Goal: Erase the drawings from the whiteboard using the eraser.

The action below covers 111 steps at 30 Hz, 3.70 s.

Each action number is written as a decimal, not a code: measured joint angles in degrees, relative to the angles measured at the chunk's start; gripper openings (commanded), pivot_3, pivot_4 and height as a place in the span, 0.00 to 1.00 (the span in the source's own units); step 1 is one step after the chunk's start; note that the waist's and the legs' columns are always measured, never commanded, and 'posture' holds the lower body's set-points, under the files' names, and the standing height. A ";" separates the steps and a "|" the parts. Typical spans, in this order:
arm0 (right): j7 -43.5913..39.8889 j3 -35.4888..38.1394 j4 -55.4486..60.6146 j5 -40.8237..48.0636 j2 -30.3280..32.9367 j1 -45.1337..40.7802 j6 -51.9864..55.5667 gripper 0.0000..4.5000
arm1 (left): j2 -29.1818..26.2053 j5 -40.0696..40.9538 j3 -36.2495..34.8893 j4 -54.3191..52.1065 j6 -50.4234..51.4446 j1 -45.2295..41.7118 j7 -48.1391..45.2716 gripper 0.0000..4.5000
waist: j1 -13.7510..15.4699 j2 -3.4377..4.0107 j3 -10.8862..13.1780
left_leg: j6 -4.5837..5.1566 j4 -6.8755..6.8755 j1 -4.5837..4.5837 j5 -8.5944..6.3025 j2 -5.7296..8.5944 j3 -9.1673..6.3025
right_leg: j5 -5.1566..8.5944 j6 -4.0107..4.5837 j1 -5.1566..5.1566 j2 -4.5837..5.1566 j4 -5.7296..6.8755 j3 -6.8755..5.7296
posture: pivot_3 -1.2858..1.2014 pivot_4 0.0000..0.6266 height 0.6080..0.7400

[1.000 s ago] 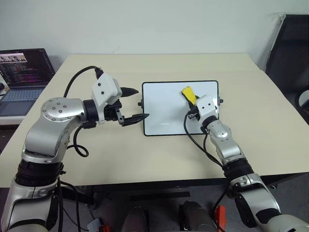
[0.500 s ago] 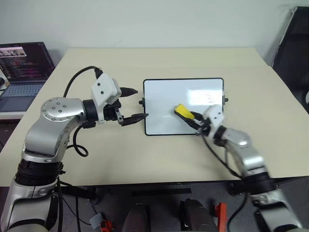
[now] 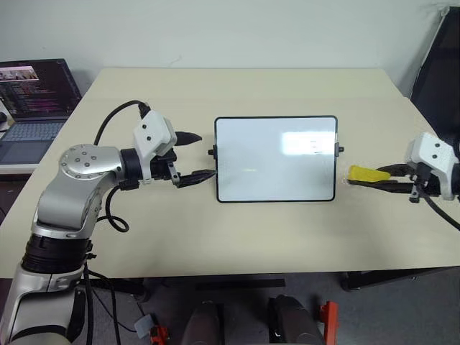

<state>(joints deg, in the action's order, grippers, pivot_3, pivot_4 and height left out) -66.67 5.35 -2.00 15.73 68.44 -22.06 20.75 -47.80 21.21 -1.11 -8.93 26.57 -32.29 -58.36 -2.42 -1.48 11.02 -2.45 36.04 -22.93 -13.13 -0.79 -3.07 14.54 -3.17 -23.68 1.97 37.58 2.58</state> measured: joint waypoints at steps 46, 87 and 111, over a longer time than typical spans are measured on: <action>12.76 4.10 0.27 0.21 -17.93 -2.13 -0.59 0.22 | -1.33 -0.07 -1.04 0.19 -1.00 0.46 0.15 1.00 | 0.54 0.05 0.05 | -0.01 0.12 0.11 0.01 0.08 -0.09 | -0.15 0.25 0.11 0.08 0.34 -0.07 | 0.52 0.24 1.00; -0.46 -4.36 -3.91 -3.22 -9.36 -10.77 1.73 0.22 | -1.21 -0.75 -0.79 1.03 -1.95 0.40 0.37 1.00 | -0.06 0.05 0.05 | -0.01 0.25 0.16 0.01 0.06 -0.06 | -0.16 0.25 0.15 0.07 0.39 -0.04 | 0.52 0.24 1.00; 42.02 3.83 -18.57 -8.24 -46.45 -8.29 -22.34 0.22 | -0.43 -0.91 -0.30 0.57 -1.61 -1.15 0.09 1.00 | -1.04 0.02 0.02 | -0.02 0.37 0.26 0.02 0.07 -0.06 | -0.21 0.22 0.26 0.06 0.53 0.03 | 0.52 0.24 1.00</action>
<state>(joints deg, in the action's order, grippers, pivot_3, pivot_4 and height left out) -24.65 9.17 -20.57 7.49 21.98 -30.35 -1.59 -48.23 20.30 -1.41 -8.36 24.97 -33.44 -58.27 -3.46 -1.46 11.04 -2.47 36.42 -22.67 -13.12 -0.72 -3.13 14.33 -2.95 -23.42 2.02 38.11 2.61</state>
